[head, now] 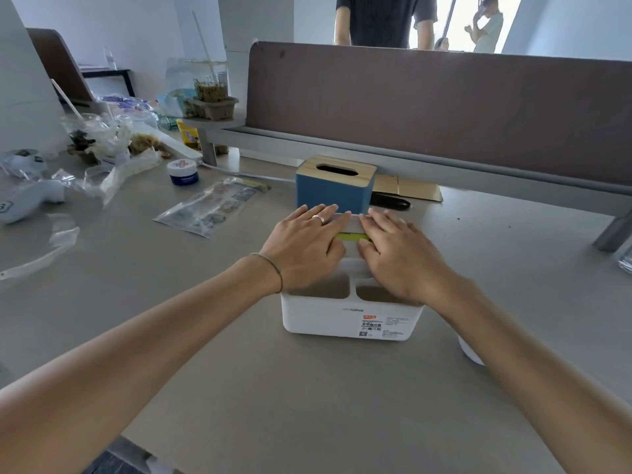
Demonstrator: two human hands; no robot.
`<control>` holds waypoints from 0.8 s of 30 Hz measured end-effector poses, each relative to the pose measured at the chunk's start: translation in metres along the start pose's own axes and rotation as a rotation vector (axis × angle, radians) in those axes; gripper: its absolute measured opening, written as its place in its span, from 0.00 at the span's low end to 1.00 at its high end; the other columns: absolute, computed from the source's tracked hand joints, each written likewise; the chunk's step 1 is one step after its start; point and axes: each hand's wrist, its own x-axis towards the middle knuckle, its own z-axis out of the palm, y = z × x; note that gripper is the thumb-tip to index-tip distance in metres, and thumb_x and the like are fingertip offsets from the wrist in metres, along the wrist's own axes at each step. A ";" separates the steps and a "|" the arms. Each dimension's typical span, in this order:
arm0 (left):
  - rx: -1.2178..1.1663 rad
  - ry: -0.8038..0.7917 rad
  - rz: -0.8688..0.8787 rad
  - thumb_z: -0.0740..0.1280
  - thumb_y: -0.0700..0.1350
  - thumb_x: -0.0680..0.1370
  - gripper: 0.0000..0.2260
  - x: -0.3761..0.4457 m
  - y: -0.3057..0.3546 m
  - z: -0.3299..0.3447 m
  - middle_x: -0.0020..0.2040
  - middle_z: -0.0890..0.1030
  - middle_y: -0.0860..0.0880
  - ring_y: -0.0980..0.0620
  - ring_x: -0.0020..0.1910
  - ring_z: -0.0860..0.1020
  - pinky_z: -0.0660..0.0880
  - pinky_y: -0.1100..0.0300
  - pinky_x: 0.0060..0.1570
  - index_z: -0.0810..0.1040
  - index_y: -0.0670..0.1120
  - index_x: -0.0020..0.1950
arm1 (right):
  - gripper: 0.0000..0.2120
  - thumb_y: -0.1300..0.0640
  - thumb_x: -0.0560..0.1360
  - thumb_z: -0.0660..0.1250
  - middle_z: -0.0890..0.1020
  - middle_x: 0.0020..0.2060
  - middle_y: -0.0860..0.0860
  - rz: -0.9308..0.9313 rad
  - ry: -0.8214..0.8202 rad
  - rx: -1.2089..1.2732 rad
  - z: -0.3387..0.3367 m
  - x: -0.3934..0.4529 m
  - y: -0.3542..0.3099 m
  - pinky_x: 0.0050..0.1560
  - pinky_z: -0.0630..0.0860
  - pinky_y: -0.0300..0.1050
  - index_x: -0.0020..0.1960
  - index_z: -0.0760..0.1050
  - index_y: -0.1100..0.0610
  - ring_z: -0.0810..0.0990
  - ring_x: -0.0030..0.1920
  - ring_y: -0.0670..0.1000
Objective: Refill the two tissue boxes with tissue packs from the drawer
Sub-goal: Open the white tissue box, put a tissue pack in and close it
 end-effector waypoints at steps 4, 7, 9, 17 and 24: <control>-0.053 0.008 -0.007 0.46 0.55 0.79 0.30 0.003 -0.002 0.003 0.83 0.58 0.47 0.50 0.82 0.55 0.52 0.50 0.81 0.56 0.55 0.83 | 0.27 0.45 0.84 0.48 0.57 0.81 0.52 -0.003 0.104 -0.021 0.007 -0.002 -0.003 0.79 0.49 0.56 0.81 0.56 0.53 0.53 0.81 0.54; -0.031 -0.070 0.008 0.45 0.58 0.82 0.29 0.007 -0.005 0.004 0.84 0.53 0.48 0.50 0.83 0.51 0.49 0.49 0.81 0.50 0.56 0.84 | 0.27 0.44 0.84 0.48 0.59 0.81 0.52 0.004 0.140 -0.009 0.007 -0.002 -0.005 0.79 0.51 0.56 0.80 0.58 0.52 0.54 0.80 0.55; -0.032 -0.074 0.017 0.47 0.59 0.84 0.27 0.008 -0.006 0.003 0.84 0.53 0.48 0.50 0.83 0.50 0.48 0.49 0.81 0.49 0.57 0.84 | 0.28 0.42 0.84 0.48 0.57 0.81 0.51 0.013 0.120 0.006 0.006 -0.004 -0.004 0.79 0.50 0.55 0.81 0.56 0.51 0.52 0.81 0.53; -0.563 0.153 -0.216 0.60 0.45 0.82 0.27 -0.022 -0.005 0.000 0.82 0.59 0.50 0.50 0.80 0.59 0.61 0.57 0.72 0.60 0.55 0.81 | 0.29 0.50 0.81 0.63 0.51 0.82 0.49 0.114 0.175 0.545 -0.005 -0.029 -0.002 0.72 0.58 0.44 0.80 0.58 0.47 0.55 0.79 0.52; -0.820 0.188 -0.338 0.64 0.50 0.82 0.21 -0.049 0.010 0.017 0.62 0.75 0.49 0.53 0.53 0.77 0.71 0.59 0.49 0.68 0.57 0.75 | 0.27 0.53 0.81 0.65 0.79 0.60 0.47 0.278 0.115 1.052 0.006 -0.047 -0.002 0.53 0.76 0.38 0.78 0.61 0.49 0.79 0.58 0.47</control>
